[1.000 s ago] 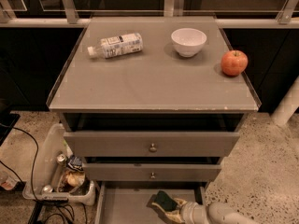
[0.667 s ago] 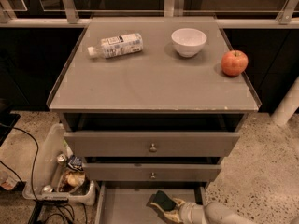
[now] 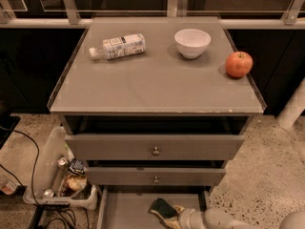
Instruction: Place sponge into bottom drawer
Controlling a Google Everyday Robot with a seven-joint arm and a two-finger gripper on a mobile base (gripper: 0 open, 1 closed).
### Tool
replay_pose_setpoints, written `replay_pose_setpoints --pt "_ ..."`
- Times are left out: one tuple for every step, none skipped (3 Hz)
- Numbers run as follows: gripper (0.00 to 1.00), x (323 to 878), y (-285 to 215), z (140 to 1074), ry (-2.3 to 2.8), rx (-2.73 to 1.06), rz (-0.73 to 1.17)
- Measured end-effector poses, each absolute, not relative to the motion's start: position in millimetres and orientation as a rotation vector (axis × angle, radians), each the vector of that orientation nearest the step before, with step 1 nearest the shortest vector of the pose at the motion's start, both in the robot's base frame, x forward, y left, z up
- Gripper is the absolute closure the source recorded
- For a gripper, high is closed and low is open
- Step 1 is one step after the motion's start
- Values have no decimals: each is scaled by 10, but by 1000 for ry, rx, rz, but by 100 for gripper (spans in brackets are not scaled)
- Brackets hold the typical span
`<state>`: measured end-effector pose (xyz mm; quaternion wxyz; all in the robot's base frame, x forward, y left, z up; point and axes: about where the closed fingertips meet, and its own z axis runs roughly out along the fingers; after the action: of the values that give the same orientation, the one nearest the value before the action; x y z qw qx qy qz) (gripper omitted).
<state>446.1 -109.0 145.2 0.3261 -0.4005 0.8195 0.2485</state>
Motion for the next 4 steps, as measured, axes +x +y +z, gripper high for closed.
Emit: replay_pose_setpoints --pt "100 4428 -1056 1293 2183 -1066 641" --pt "81 4427 -1052 1289 2183 -1068 641" --pt "59 4427 -1052 1289 2183 -1068 641" --pt "36 4427 -1051 1288 2183 -1068 641"
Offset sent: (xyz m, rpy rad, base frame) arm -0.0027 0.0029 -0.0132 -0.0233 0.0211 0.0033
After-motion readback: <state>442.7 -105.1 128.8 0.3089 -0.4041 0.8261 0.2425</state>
